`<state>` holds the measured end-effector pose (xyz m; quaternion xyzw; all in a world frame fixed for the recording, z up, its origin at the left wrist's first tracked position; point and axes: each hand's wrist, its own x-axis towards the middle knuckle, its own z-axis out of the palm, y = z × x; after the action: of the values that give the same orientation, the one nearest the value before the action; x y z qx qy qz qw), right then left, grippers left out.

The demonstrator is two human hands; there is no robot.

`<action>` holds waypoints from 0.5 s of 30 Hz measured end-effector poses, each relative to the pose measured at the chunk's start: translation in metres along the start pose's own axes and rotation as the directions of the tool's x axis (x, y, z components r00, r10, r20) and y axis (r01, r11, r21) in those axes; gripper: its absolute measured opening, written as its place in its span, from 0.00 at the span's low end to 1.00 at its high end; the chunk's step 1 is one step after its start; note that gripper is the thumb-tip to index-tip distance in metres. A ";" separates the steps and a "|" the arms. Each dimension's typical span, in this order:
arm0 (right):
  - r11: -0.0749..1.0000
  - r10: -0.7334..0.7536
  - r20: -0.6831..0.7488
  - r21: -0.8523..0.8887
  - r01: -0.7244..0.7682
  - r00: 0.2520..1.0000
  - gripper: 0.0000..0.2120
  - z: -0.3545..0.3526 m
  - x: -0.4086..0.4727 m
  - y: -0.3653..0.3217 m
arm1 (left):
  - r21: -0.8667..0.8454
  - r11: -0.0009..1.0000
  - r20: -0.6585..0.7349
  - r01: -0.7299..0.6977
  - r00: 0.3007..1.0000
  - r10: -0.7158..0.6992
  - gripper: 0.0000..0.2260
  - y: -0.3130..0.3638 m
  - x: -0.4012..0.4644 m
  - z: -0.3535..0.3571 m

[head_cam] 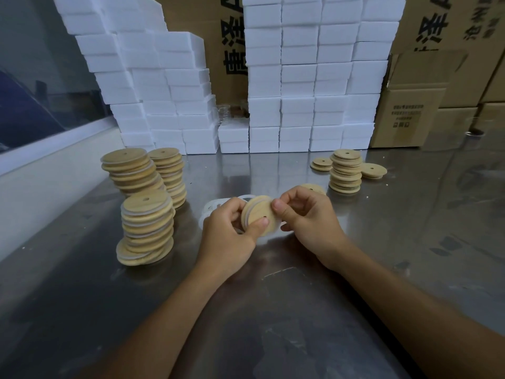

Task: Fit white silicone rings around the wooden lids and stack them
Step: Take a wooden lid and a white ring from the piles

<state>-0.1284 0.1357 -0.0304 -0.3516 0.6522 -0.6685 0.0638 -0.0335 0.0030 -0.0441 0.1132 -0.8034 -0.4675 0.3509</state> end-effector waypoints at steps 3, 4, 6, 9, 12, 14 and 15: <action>0.992 -0.096 0.001 -0.077 0.095 0.995 0.06 0.003 -0.001 -0.002 | 0.130 0.990 -0.005 -0.059 0.998 0.060 0.09 0.000 0.000 -0.001; 0.992 -0.103 -0.002 -0.079 0.102 0.995 0.06 0.004 -0.001 -0.003 | 0.146 0.987 -0.004 -0.061 0.998 0.062 0.08 0.001 0.000 -0.001; 0.995 -0.082 -0.003 -0.058 0.081 0.997 0.05 0.004 -0.001 -0.004 | 0.164 0.984 -0.001 -0.063 0.998 0.064 0.09 0.001 0.000 -0.001; 1.000 -0.006 0.001 -0.010 0.006 1.000 0.07 0.003 -0.002 -0.005 | 0.168 0.984 0.005 -0.060 0.998 0.060 0.13 0.002 0.000 -0.001; 0.996 0.071 -0.020 0.055 -0.070 0.997 0.08 0.002 0.000 -0.004 | 0.174 0.984 0.026 -0.048 0.999 0.044 0.12 0.003 -0.001 -0.002; 0.991 0.105 -0.032 0.087 -0.102 0.994 0.08 0.001 0.000 -0.003 | 0.172 0.984 0.033 -0.043 0.999 0.038 0.11 0.003 -0.001 -0.002; 0.989 0.115 -0.039 0.097 -0.111 0.993 0.08 0.001 0.000 -0.003 | 0.170 0.985 0.036 -0.039 0.999 0.033 0.11 0.003 -0.001 -0.002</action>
<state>-0.1270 0.1355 -0.0274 -0.2959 0.6399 -0.7016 0.1037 -0.0312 0.0042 -0.0412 0.1207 -0.8481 -0.3922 0.3351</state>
